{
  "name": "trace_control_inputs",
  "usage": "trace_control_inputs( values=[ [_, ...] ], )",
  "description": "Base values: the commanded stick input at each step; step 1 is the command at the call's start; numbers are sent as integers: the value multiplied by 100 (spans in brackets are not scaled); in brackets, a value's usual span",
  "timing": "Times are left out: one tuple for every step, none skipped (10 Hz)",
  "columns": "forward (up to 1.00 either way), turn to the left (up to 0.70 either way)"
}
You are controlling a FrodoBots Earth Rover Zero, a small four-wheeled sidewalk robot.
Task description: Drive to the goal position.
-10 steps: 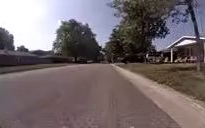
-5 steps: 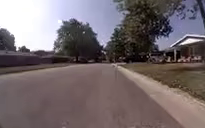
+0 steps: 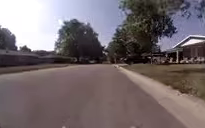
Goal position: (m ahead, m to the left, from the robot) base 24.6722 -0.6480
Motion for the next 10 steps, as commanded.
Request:
trace_control_inputs(
  values=[
    [69,3],
    [69,3],
    [69,-7],
    [69,-29],
    [69,3],
    [69,3],
    [69,3],
    [69,3],
    [69,3],
    [69,3]
  ],
)
